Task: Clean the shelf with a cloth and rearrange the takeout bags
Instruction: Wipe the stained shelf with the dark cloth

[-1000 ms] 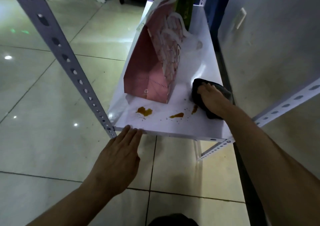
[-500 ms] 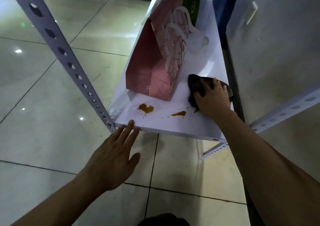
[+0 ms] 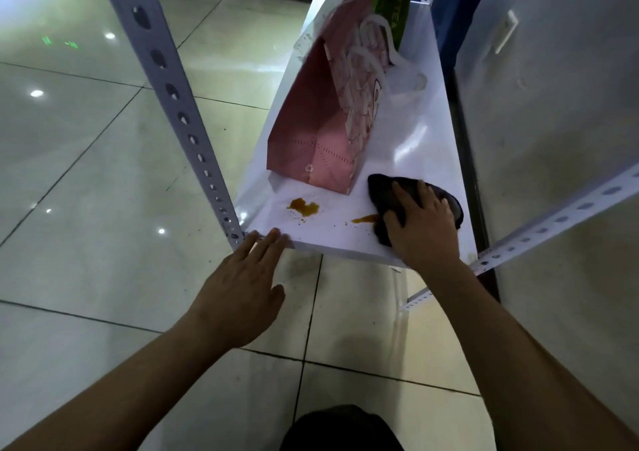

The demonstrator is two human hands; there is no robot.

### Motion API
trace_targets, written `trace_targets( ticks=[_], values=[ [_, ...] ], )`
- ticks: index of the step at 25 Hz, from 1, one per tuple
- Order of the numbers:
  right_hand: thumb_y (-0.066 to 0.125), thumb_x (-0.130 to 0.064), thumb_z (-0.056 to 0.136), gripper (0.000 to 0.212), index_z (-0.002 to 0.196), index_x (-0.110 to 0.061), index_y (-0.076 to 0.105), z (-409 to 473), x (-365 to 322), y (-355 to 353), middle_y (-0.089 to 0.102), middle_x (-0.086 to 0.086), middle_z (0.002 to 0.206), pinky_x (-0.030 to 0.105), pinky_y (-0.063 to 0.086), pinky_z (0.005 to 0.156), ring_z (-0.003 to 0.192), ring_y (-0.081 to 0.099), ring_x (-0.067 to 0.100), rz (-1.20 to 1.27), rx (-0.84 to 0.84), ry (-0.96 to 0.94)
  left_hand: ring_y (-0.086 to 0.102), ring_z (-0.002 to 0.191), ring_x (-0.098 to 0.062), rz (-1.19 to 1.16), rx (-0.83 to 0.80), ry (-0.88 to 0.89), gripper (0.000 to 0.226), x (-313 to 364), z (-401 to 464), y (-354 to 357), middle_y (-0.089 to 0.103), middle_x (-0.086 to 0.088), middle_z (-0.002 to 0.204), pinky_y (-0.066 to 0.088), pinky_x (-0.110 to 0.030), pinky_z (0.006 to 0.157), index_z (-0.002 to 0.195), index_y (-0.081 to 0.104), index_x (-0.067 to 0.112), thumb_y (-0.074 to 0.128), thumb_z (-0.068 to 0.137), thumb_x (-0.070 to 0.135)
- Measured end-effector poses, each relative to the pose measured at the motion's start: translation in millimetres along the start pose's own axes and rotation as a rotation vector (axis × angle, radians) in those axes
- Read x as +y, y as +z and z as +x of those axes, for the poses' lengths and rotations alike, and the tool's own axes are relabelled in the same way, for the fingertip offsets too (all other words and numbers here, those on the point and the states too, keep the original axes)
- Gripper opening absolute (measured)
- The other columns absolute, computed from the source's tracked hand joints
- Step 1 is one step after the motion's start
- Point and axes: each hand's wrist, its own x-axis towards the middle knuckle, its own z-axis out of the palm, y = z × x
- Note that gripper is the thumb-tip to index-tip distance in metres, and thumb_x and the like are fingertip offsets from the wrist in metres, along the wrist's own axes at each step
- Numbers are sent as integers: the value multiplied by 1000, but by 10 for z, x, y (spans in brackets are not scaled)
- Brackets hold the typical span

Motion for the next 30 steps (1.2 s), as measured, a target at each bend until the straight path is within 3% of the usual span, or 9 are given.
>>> trace_targets(
  ticks=[4,10,16,21,24,27,30],
  values=[
    [20,-48,95,67,154,-25,42,-573,-14,125,37,17,159,52,23,122,146,33,35,23,-17,-165,-11,153,-23,-11,-73,-53,81,-58,-67,6,-16,-5,166,11,-38,125,157,-10,12,42,101,39],
    [34,-33,99,54,150,-21,48,-547,-209,113,40,19,156,49,25,121,142,37,38,80,56,-181,-11,153,-23,-25,-89,-56,78,-145,-77,21,-19,-1,165,14,-41,124,158,-10,16,40,102,37],
    [34,-31,103,49,147,-21,51,-784,-641,236,44,14,155,49,29,119,141,40,35,105,46,-297,-10,154,-25,4,-110,-42,71,-141,-108,-64,-15,-7,166,13,-39,124,157,-9,11,34,104,33],
    [48,-15,101,42,141,-4,55,-751,-1115,391,59,20,140,57,41,109,130,55,39,300,226,-328,-5,154,-21,-93,-74,-72,68,-124,-193,-210,-8,-7,167,8,-36,125,157,-8,11,33,105,23],
    [50,-16,103,42,143,-6,53,-578,-1454,396,58,18,142,52,41,112,134,52,36,280,331,-309,2,154,-16,-143,-27,-93,67,-168,-256,-289,-2,-3,168,6,-31,125,158,-3,17,35,103,19],
    [47,-23,105,44,148,-13,48,-317,-1719,381,52,13,149,46,34,118,141,45,30,216,189,-324,8,153,-16,-158,-50,-133,65,-194,-286,-308,3,-2,168,10,-28,121,159,4,18,38,102,19],
    [41,-43,104,53,151,-19,43,-198,-1732,435,42,8,158,46,23,123,149,33,25,138,-6,-356,18,151,-17,-179,-69,-156,64,-178,-256,-319,13,-3,166,17,-28,120,158,10,17,41,101,18]
  ],
)
